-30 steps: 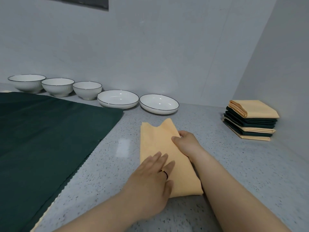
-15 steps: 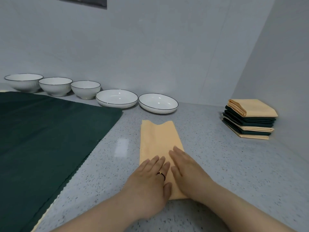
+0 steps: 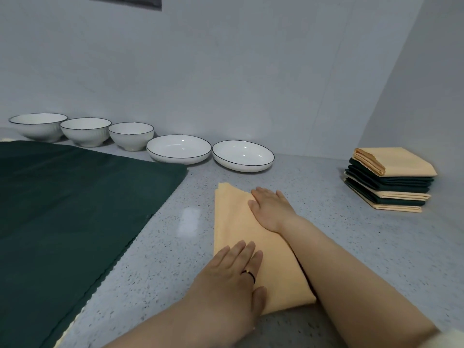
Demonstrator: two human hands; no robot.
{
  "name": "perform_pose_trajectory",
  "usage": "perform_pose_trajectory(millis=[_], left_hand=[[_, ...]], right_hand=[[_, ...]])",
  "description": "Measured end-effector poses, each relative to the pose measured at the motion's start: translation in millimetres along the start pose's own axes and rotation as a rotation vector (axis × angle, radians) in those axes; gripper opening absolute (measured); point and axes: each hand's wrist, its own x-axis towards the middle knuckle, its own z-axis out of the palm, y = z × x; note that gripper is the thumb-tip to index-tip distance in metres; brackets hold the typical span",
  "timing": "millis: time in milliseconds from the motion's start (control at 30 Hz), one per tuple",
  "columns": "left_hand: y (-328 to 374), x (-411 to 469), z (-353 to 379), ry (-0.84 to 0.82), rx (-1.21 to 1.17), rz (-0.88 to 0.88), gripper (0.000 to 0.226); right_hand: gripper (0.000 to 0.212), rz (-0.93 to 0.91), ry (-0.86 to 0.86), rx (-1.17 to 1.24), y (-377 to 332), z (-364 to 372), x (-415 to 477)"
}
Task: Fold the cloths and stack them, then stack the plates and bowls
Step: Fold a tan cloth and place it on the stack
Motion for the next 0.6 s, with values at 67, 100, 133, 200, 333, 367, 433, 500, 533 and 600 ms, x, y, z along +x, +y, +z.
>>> perform_pose_trajectory(millis=[67, 100, 133, 200, 333, 367, 433, 500, 533, 600], left_hand=[[-1, -1, 1, 0.024, -0.025, 0.014, 0.102], [-2, -2, 1, 0.033, -0.045, 0.023, 0.087], [-2, -5, -2, 0.028, -0.071, 0.028, 0.07], [-4, -11, -6, 0.017, -0.152, 0.052, 0.058], [1, -30, -8, -0.007, -0.179, 0.107, 0.06], [4, -35, -7, -0.016, -0.171, 0.112, 0.061], [9, -43, -6, -0.031, -0.155, 0.119, 0.061], [14, -51, -6, -0.029, -0.157, 0.121, 0.061], [16, -54, -5, -0.022, -0.157, 0.123, 0.061], [17, -59, -5, -0.009, -0.162, 0.114, 0.06]], right_hand=[[0.05, 0.004, 0.003, -0.026, 0, 1, -2], [0.051, 0.006, 0.002, -0.036, 0, 1, -4], [0.051, 0.01, 0.0, -0.041, 0, 1, -7], [0.051, 0.016, -0.007, -0.038, 0, 2, -15], [0.053, 0.021, -0.018, -0.018, 0, 4, -41], [0.055, 0.027, -0.011, -0.009, 1, 5, -49], [0.058, 0.03, 0.041, 0.02, 3, 4, -67], [0.062, -0.008, 0.133, 0.073, 4, -1, -93], [0.063, -0.035, 0.183, 0.11, 5, -4, -109], [0.06, -0.098, 0.235, 0.186, 4, -8, -141]])
